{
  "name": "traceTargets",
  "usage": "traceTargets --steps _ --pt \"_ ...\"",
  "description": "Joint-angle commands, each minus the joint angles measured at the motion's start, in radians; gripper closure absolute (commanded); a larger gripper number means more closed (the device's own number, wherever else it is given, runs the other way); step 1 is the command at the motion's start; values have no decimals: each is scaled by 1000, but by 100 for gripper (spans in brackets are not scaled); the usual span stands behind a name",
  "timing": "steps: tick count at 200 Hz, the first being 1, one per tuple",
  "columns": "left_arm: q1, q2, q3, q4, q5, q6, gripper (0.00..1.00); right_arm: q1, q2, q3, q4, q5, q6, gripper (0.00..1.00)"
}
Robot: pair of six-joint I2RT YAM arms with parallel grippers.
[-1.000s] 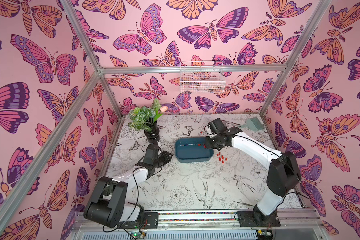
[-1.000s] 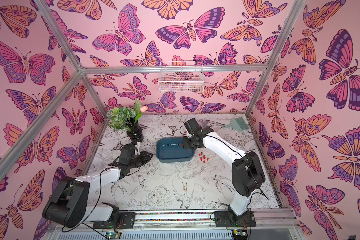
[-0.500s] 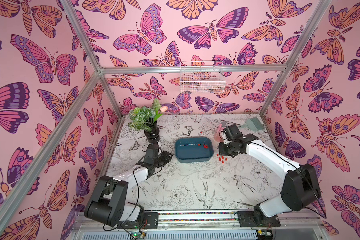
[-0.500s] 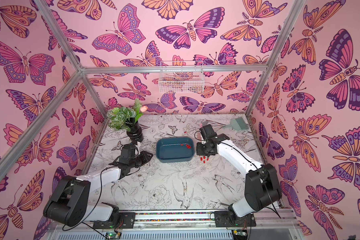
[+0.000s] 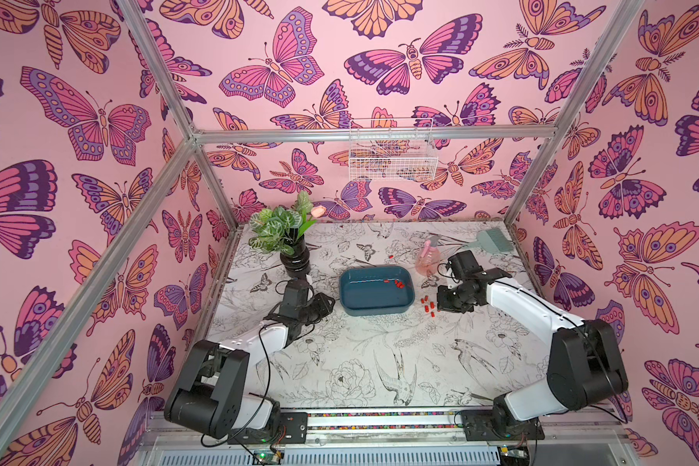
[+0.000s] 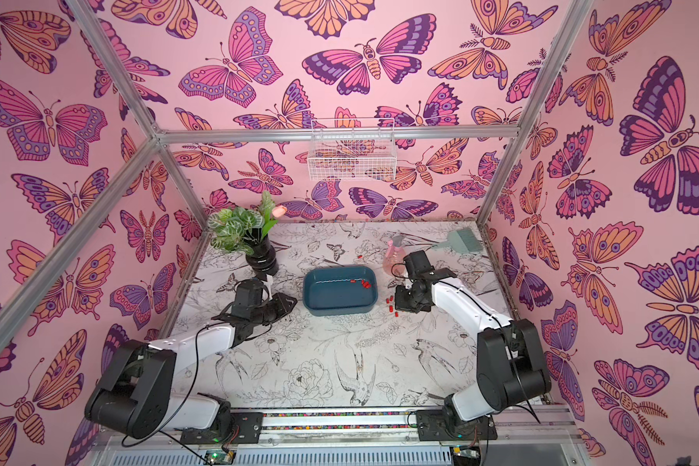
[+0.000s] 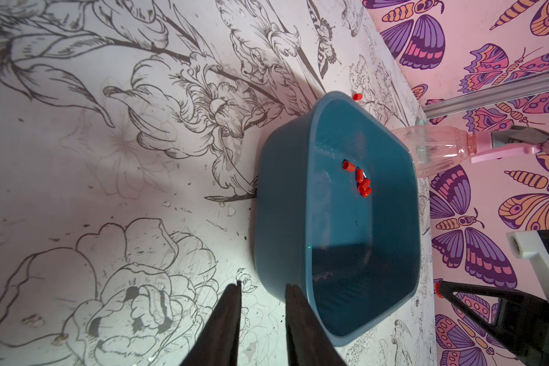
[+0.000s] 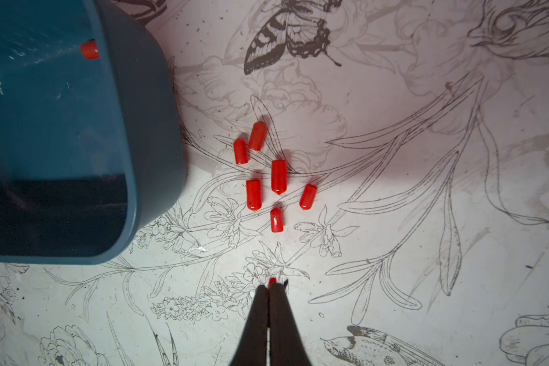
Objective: Take the screw protection sleeves out of the storage box
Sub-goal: Place the screw protection sleeve at the center of the board.
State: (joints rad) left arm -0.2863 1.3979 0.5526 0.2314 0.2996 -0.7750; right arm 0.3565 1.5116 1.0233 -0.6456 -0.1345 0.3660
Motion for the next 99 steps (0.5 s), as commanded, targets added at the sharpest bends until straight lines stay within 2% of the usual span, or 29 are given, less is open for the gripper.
traceTargets --steps 1,99 --pt "10 10 15 -15 14 5 70 -11 2 -23 21 -16 -12 93" --pt "10 9 14 -15 15 3 70 -39 145 25 17 -38 -33 92"
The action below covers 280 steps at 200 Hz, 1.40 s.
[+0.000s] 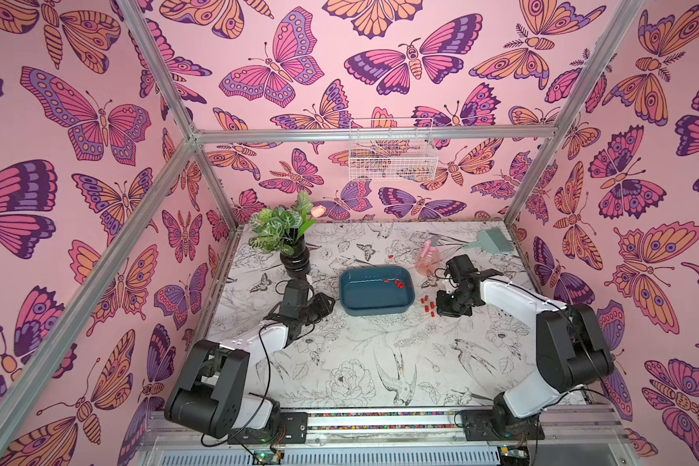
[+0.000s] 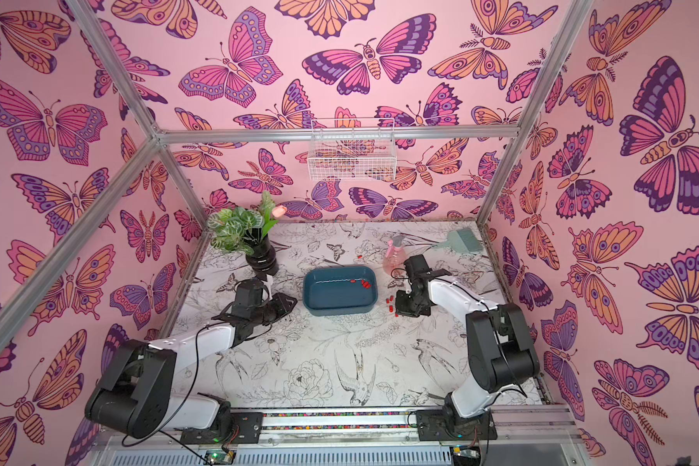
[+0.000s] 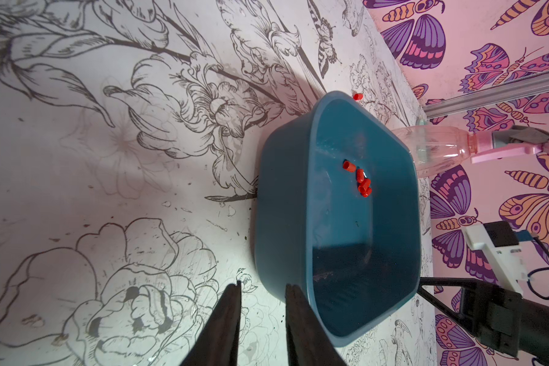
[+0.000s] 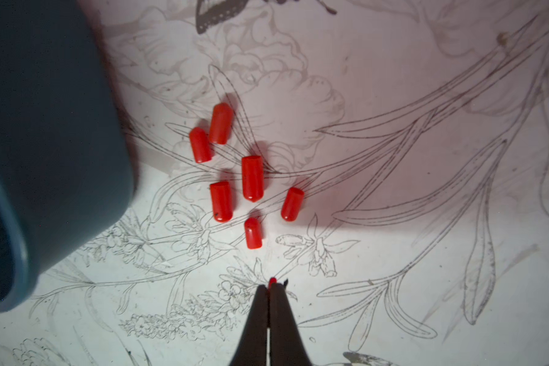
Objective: Take the screw protection sleeves out of the storage box
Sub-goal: Place the screw protection sleeve at the center of the board.
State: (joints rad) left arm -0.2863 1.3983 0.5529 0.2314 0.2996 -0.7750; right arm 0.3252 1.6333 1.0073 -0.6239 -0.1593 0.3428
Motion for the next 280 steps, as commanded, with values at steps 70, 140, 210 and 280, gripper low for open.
traceTargets --steps 70,140,210,280 --pt "10 11 16 -15 17 4 71 -12 106 93 -5 -14 -23 91" --pt "10 16 20 -15 22 5 71 -11 155 131 -27 0 -33 87" --pt "10 21 21 -14 22 5 71 -11 144 132 -38 9 -36 81" --pt "9 19 21 -15 22 5 71 -8 15 116 -44 23 -17 67"
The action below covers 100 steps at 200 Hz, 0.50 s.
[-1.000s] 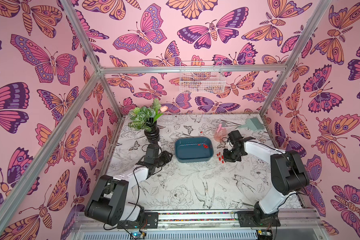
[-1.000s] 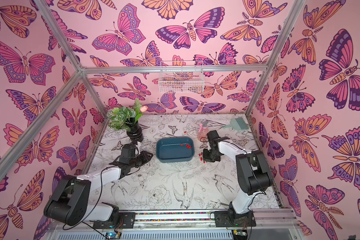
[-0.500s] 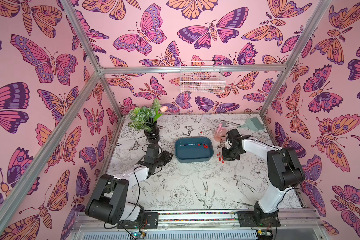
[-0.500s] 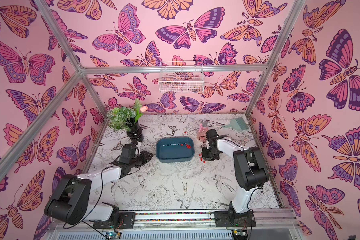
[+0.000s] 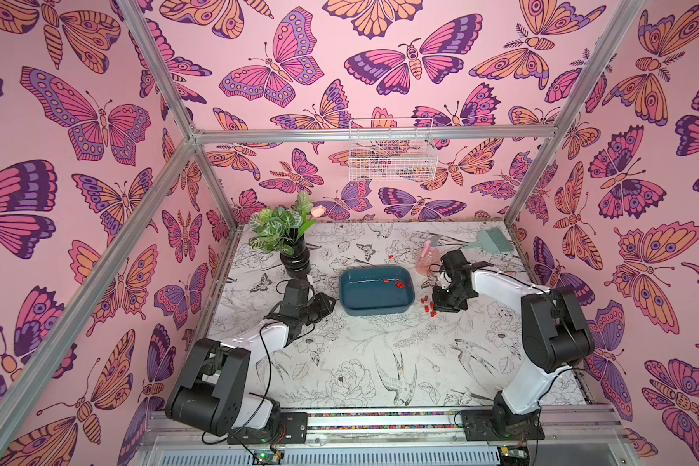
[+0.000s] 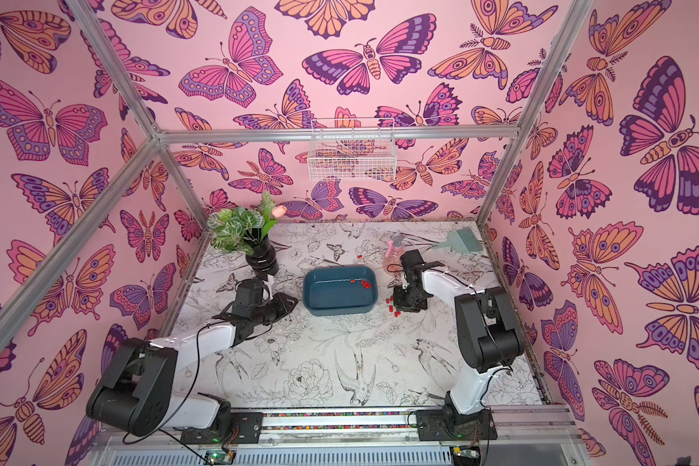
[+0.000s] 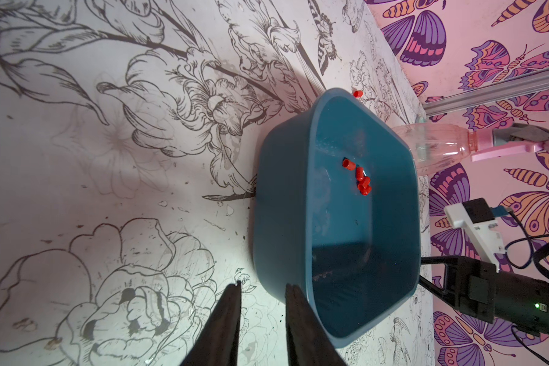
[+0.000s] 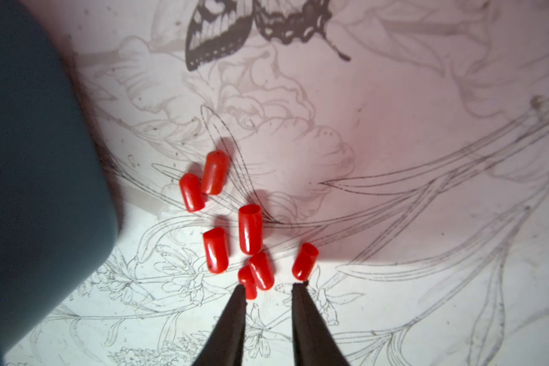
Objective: Take the screw protection sleeves out of the storage box
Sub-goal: Place the screw protection sleeve at the center of the board.
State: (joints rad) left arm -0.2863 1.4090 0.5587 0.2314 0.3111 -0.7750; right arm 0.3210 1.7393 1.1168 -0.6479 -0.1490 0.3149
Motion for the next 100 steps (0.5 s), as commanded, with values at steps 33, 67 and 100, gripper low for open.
traceTargets --steps 33,67,100 --pt "9 5 14 -15 7 5 70 12 -203 30 -34 1 22 65" --pt "10 -1 7 -12 3 2 71 65 -222 108 -54 2 30 64" --pt "10 -5 3 -7 2 3 71 128 -176 200 -72 31 40 64"
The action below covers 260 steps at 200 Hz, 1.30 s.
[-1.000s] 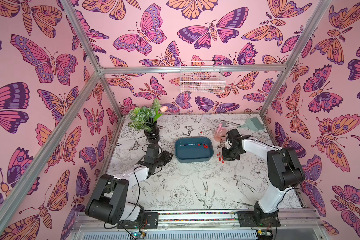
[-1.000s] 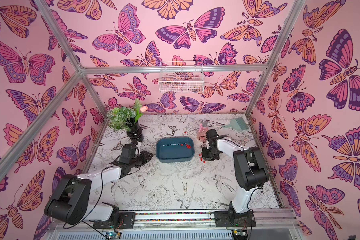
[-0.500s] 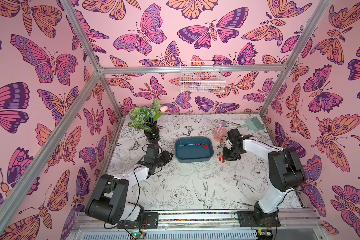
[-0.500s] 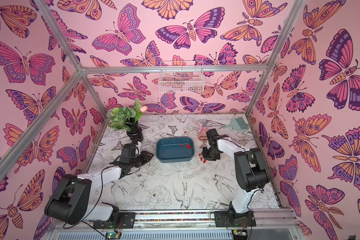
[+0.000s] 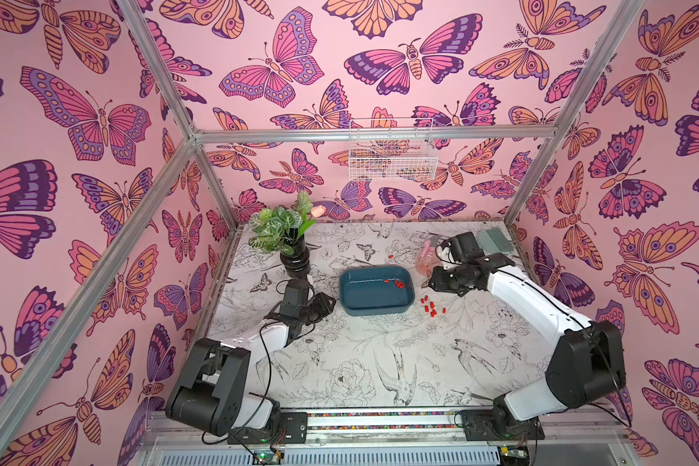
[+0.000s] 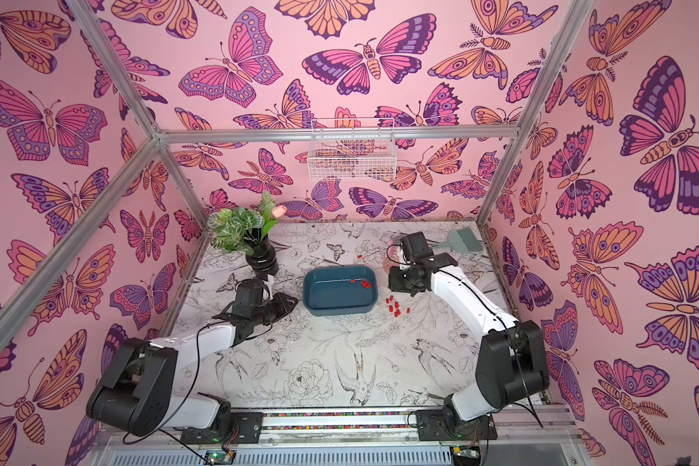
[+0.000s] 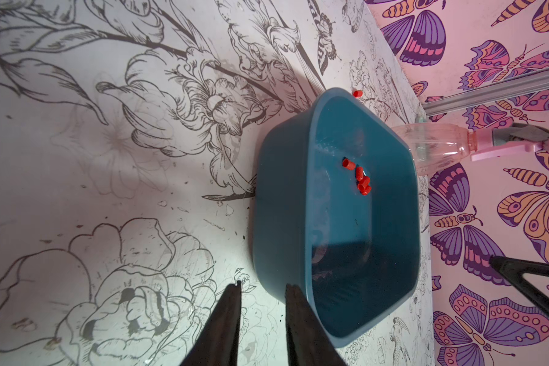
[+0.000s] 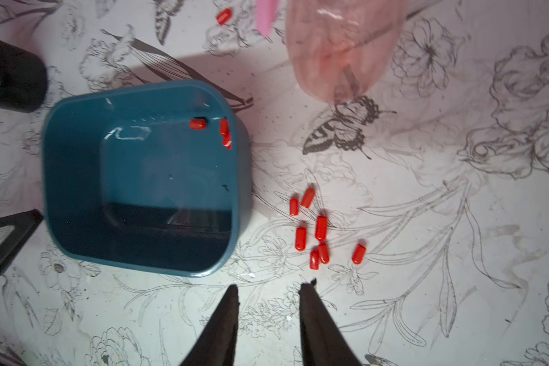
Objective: Take the screw protection sleeves out of the storage box
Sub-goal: Place the screw protection sleeve at the center of the board, then pick up the screw protection sleeve from the storage box.
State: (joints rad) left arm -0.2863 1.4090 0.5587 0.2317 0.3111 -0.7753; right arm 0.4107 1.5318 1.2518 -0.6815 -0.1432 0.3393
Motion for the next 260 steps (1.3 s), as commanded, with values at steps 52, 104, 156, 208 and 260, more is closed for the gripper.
traceTargets --steps 52,104,156,208,260 --pt "10 -3 4 -2 7 5 71 108 179 203 -62 36 33 63" --pt "12 5 7 0 9 7 71 167 392 405 -95 89 25 63" --pt "13 30 21 1 9 10 71 196 494 422 42 113 54 61" --pt "12 18 1 17 28 6 70 230 521 391 160 152 55 61" --pt "7 -84 -129 67 24 -38 70 236 539 319 266 200 38 61"
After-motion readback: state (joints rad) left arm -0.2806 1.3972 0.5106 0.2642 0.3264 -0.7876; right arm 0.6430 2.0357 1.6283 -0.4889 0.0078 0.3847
